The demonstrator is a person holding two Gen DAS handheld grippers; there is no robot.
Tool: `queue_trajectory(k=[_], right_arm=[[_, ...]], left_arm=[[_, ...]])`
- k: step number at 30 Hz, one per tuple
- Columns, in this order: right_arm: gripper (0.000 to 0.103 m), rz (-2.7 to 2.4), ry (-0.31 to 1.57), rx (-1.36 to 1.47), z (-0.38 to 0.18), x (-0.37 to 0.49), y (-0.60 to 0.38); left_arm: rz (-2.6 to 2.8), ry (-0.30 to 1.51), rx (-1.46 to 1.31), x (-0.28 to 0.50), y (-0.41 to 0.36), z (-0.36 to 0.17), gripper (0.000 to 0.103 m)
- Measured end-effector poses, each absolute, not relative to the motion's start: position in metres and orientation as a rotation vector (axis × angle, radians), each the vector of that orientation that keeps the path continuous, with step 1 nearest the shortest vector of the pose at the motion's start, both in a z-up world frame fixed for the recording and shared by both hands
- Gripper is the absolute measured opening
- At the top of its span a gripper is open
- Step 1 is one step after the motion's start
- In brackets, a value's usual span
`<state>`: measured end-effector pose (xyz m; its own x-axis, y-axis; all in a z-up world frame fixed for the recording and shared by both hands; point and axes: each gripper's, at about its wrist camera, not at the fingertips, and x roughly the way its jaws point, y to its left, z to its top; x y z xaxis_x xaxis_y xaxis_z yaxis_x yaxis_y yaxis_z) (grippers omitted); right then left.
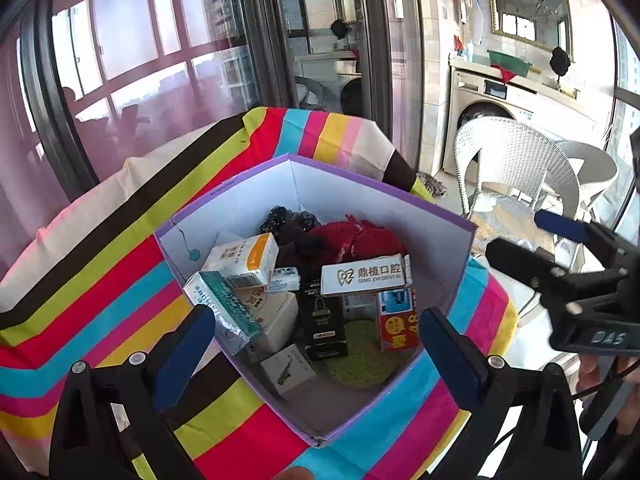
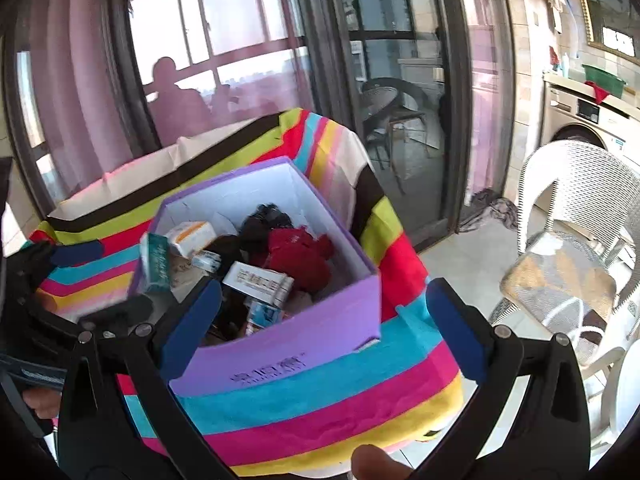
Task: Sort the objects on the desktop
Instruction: 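Withdraw both open grippers from the filled purple box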
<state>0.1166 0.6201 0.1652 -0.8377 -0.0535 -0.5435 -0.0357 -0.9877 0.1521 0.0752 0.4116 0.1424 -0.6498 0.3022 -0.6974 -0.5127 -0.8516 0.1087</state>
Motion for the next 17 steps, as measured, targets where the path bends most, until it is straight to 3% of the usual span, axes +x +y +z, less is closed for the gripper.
queue_trajectory(k=[17], right_arm=[[0.102, -2.934, -0.209, 0.875, 0.172, 0.114, 0.602]], left_arm=[[2.458, 0.428, -0.883, 0.083, 0.417, 0.146, 0.102]])
